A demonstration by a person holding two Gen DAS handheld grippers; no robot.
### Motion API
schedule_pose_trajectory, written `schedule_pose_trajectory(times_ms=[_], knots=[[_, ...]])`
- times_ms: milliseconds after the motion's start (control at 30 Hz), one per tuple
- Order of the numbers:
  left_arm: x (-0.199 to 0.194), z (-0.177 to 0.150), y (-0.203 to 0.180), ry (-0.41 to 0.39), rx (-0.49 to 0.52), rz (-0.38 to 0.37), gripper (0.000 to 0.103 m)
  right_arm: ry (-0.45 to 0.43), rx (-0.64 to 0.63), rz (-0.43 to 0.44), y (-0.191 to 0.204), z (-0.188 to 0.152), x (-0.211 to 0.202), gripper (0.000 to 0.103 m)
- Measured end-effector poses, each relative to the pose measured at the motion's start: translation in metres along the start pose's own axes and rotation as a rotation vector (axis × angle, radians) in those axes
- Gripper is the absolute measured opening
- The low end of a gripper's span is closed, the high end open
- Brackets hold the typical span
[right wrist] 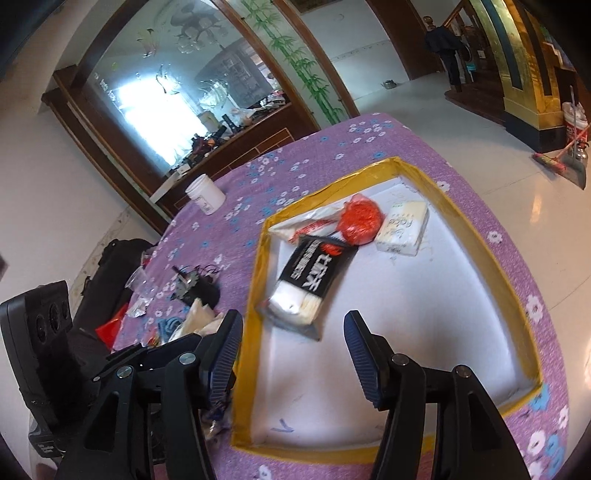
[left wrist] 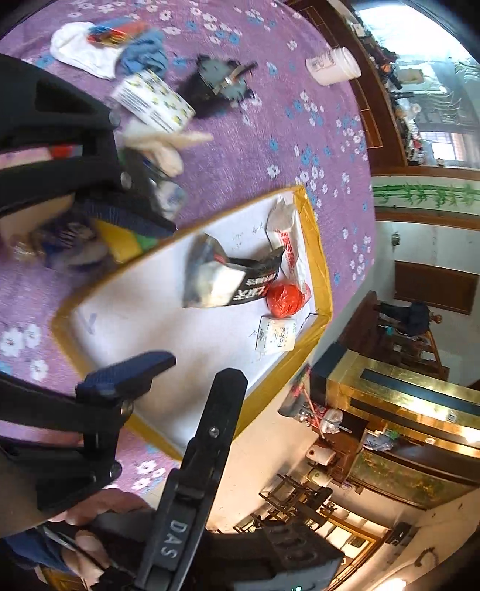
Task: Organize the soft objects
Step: 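Lower both packs into the tray and open both grippers, then move both grippers back over the pile of items on the table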
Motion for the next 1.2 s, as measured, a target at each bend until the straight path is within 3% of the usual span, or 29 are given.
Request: schedule_pose_trajectory(times_ms=[267,567,767,1067,1200], knots=[[-0.037,-0.039,0.029,-0.059,0.016,0.037,0.069,0.038,-0.035,0.087,0.048,-0.041,0.013,0.062],[-0.066,-0.083,0.099,-0.065,-0.095,0.072,0.069,0.08,-0.144,0.155,0.104,-0.083,0.029,0.062],[-0.078,-0.105,0.152,-0.069,-0.175,0.12,0.069,0.155,-0.221,0.176,0.131,-0.115,0.053,0.063],[-0.083,-0.113,0.193,-0.078,-0.246,0.159,0.069,0.111,-0.291,0.086,0.137,-0.101,0.065,0.07],[-0.084,-0.113,0.203,-0.08,-0.258,0.169,0.069,0.119,-0.351,0.158,0.159,-0.11,0.069,0.071]])
Point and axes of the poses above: each gripper's, at about its wrist camera, not at the fingertips, and x roughly the way its jaws point, y to its left, z to its top, the point moved 10 cm from there along x, roughly the way its jaws point, and after that the axes turned 8 degrees about -x, right-handed, at the moved point
